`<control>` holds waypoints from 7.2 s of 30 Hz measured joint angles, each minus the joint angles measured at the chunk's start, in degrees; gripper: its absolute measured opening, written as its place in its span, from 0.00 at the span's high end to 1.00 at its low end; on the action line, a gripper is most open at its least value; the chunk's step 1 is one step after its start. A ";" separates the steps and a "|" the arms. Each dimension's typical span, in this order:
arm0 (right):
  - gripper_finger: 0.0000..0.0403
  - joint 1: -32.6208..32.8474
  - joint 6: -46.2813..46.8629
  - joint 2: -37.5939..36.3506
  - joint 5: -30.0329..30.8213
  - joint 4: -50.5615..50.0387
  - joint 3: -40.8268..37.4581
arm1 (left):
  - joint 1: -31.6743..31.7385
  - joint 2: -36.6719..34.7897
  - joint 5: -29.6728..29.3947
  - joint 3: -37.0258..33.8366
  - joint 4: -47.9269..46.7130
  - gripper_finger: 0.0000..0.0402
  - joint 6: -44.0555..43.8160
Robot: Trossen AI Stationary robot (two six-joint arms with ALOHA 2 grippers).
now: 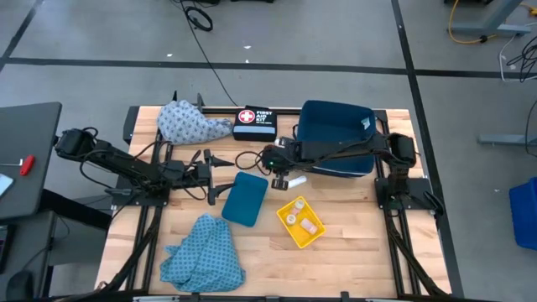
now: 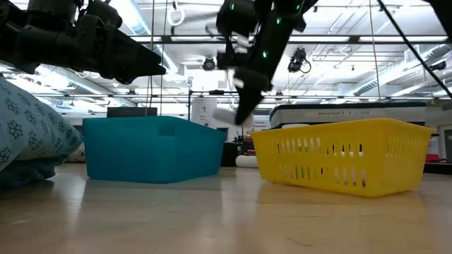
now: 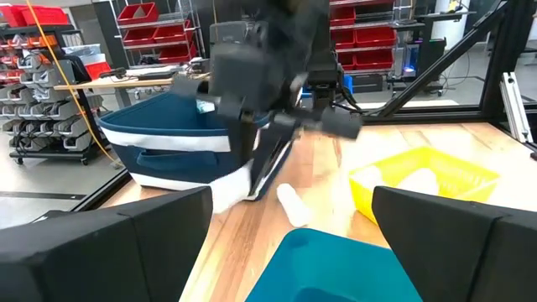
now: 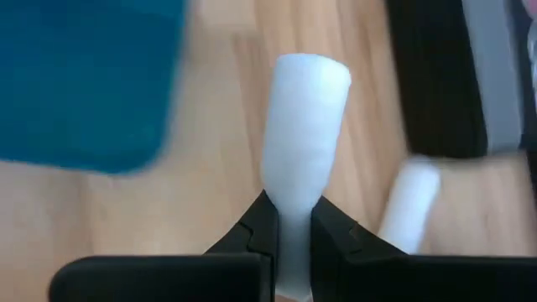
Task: Pick & place medical supplies in basket/bin
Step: Put the bottom left rolled gauze into the blue bin, then put the bottom rolled gauze into the blue bin, then put the rolled gauze into the blue bin
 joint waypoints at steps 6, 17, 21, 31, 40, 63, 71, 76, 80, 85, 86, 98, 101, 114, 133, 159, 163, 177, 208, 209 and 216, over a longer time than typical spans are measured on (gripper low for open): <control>0.92 3.27 -4.38 -2.33 -10.15 9.52 0.11 | 0.00 0.00 0.00 0.00 0.00 0.18 0.00; 0.92 5.45 -4.88 4.73 -17.97 15.77 0.06 | 0.00 0.00 0.00 0.00 0.10 0.18 0.00; 0.92 5.40 -4.95 5.51 -17.95 16.80 0.04 | -0.02 0.00 0.00 0.00 0.07 0.18 -0.02; 0.61 5.33 -6.97 5.51 -17.94 17.38 0.04 | -0.02 0.00 0.00 -0.02 -0.35 0.18 0.00; 0.47 5.34 -7.78 5.19 -17.67 16.79 0.04 | 0.00 0.00 0.00 -0.02 -0.37 0.18 0.00; 0.43 2.29 -17.49 1.69 -9.97 -11.58 0.09 | 0.00 0.00 0.06 -0.02 -1.32 0.18 0.07; 0.43 0.67 -18.86 2.08 -10.41 -13.42 -2.24 | 0.00 0.00 0.17 -0.02 -1.31 0.18 -0.02; 0.43 0.03 -19.37 2.08 -10.40 -12.64 -6.14 | -0.01 0.00 0.17 -0.02 -1.31 0.18 -0.02; 0.43 -0.26 -19.46 2.08 -10.40 -11.58 -7.45 | -0.01 0.00 0.17 -0.02 -1.30 0.18 -0.02; 0.43 -0.26 -20.24 2.08 -10.44 -8.41 -9.60 | -0.02 0.00 0.11 -0.02 -1.29 0.18 -0.02; 0.43 -0.36 -20.27 2.08 -10.35 -7.90 -10.02 | 0.00 0.00 0.10 -0.02 -1.29 0.18 -0.02; 0.67 -0.23 -20.00 2.08 -6.84 -5.12 -12.66 | -0.02 0.00 0.00 -0.02 -1.27 0.18 -0.02; 0.85 -0.04 -18.99 2.08 -5.07 -4.72 -12.66 | 0.00 0.00 -0.01 -0.02 -1.27 0.18 -0.02; 0.94 1.26 -13.68 2.08 -5.35 -1.07 -12.66 | -0.02 0.00 -0.02 -0.02 -1.27 0.18 -0.02; 0.94 7.77 -9.66 -9.97 -10.14 14.49 -12.66 | 0.00 0.00 0.00 -0.02 -1.57 0.18 -0.11; 0.94 4.70 -8.08 1.73 -26.95 39.98 -12.72 | 0.00 0.00 0.42 -0.02 -0.79 0.18 -0.42; 0.94 4.11 -7.77 1.71 -27.07 38.87 -12.72 | -0.01 -0.01 0.42 -0.02 -0.79 0.18 -0.41; 0.69 5.07 -8.20 3.26 -24.79 41.10 -12.63 | 0.00 -0.02 0.42 -0.02 -1.31 0.18 -0.44; 0.40 4.83 -7.01 -4.03 -34.44 51.01 -12.66 | -0.11 -0.02 0.44 0.00 -3.01 0.18 -0.91; 0.40 4.61 -7.12 -4.88 -34.62 49.91 -12.73 | -0.11 -0.02 0.52 0.00 -3.04 0.18 -1.00; 0.40 2.14 -9.17 -11.22 -34.81 42.48 -12.79 | -0.11 0.04 1.60 0.00 -4.08 0.18 -2.15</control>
